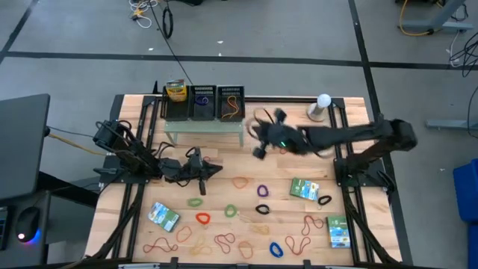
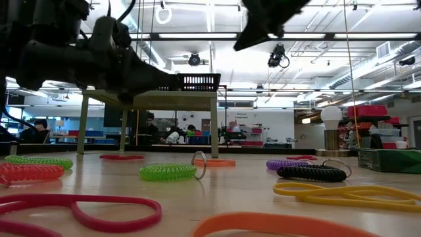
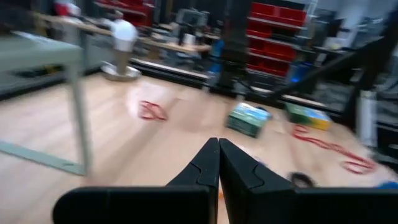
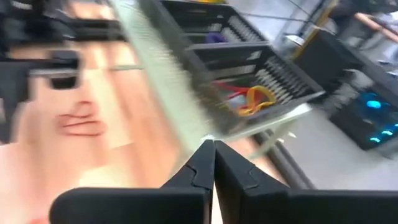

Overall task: Pick & Place Office Desk Supplies
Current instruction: Put the green spring keychain into the middle black bin on the shelf, then adjust the middle black bin

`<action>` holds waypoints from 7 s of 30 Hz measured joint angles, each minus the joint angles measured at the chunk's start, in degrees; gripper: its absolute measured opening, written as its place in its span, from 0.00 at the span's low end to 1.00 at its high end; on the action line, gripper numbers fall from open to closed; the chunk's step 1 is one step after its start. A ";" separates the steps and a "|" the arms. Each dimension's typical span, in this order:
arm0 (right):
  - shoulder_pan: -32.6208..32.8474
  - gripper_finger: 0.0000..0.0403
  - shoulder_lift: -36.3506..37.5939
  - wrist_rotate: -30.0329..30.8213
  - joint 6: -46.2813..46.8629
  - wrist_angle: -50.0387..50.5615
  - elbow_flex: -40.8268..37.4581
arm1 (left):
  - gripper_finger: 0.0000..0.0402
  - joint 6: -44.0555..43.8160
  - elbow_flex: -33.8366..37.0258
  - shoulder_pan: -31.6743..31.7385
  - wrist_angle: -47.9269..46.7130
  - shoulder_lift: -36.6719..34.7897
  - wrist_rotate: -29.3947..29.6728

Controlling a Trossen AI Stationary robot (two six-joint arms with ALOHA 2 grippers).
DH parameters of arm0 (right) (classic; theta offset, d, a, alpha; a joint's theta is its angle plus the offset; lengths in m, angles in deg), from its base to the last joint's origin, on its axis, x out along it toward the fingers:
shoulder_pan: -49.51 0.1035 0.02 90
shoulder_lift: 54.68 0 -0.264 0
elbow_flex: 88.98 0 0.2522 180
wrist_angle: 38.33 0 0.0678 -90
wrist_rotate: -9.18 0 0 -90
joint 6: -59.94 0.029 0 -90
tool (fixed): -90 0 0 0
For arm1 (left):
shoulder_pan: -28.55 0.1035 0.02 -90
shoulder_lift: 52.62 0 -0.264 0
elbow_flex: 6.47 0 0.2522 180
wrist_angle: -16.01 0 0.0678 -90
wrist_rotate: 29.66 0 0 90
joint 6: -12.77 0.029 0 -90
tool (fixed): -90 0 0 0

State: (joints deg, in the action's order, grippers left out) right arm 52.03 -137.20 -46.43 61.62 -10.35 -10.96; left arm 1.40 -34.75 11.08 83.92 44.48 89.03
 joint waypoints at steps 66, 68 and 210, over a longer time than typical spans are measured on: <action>9.77 0.06 8.41 0.30 -2.50 -40.11 -33.19 | 0.05 -34.78 -31.36 -12.51 -87.36 -9.22 -18.59; 9.77 0.06 8.41 0.32 -2.52 -40.11 -33.19 | 0.07 -35.25 -32.97 -13.13 -92.74 -9.22 -20.36; 9.78 0.06 8.39 0.37 -2.49 -38.83 -33.15 | 0.21 1.52 -48.29 31.90 -122.26 -26.41 -0.70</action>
State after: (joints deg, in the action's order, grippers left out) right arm 61.81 -128.81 -46.06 59.14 -49.17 -44.11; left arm 2.92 -83.03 42.99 -38.35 18.07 88.33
